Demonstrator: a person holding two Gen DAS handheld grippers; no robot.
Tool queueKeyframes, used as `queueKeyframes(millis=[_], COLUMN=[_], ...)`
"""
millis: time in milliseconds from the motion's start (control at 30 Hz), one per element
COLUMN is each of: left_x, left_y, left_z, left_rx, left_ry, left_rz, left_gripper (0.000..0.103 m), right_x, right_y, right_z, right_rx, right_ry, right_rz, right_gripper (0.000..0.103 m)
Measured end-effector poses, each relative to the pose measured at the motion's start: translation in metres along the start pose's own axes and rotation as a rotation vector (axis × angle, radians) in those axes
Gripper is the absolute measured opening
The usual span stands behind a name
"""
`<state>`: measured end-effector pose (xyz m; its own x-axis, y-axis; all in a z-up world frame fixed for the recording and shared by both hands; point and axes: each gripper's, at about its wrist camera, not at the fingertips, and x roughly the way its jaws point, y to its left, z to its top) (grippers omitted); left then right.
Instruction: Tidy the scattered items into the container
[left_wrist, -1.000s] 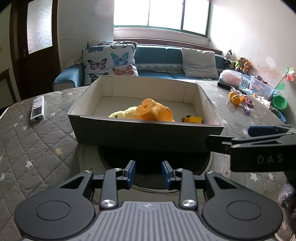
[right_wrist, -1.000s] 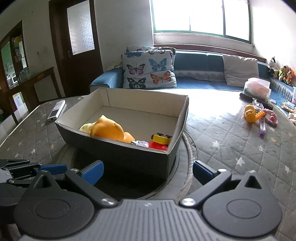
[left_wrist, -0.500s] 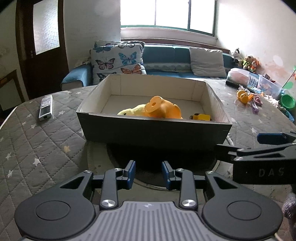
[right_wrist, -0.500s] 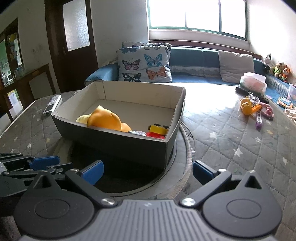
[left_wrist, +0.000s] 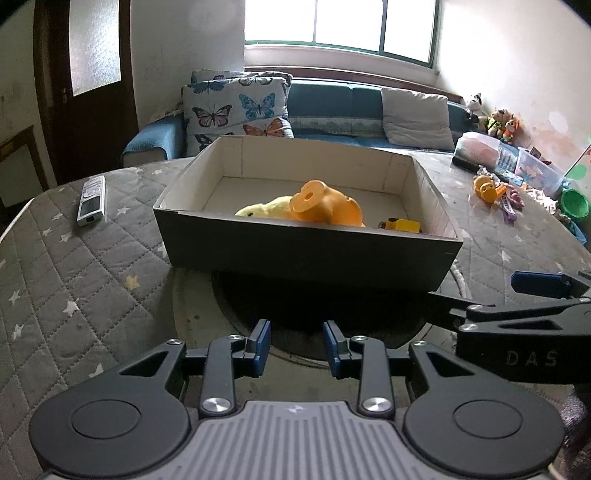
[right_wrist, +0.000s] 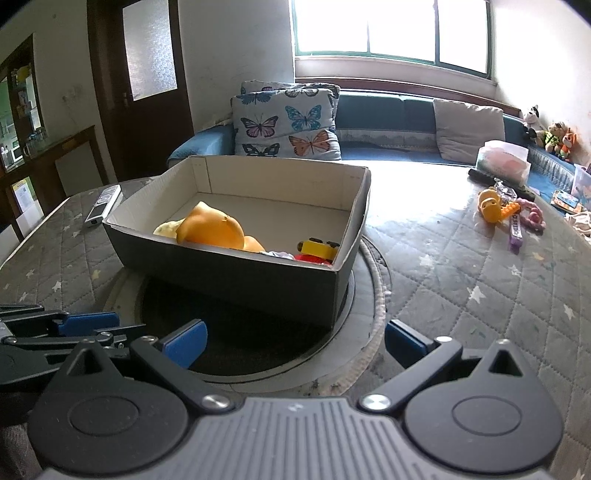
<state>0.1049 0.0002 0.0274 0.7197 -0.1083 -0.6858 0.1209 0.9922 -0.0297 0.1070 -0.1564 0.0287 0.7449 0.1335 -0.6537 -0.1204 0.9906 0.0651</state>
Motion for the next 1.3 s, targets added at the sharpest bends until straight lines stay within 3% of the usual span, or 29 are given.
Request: queueKeyframes(millis=[200,400,967,1300], left_x=[-0.001,0.001,0.007,0.006], left_y=[0.0,-0.003,-0.01,-0.005], left_z=[-0.001,-0.005,-0.009,-0.014], left_rx=[-0.003,0.022,0.043,0.039], left_ry=[0.0,-0.017,0.067,0.031], left_rz=[0.0,0.055,0.069,0.109], left_gripper=[0.034,0.034,0.037,0.036], right_x=[0.0,-0.001,0.0,0.0], right_y=[0.0,-0.001,-0.002,-0.002], right_z=[-0.001,-0.002,-0.007,-0.009], right_rx=[0.008,0.017,0.035,0.039], right_ry=[-0.001,-0.001,0.008,0.01], right_rz=[-0.003,0.001,0.006,0.007], right_gripper=[0.103,0.103,0.103,0.103])
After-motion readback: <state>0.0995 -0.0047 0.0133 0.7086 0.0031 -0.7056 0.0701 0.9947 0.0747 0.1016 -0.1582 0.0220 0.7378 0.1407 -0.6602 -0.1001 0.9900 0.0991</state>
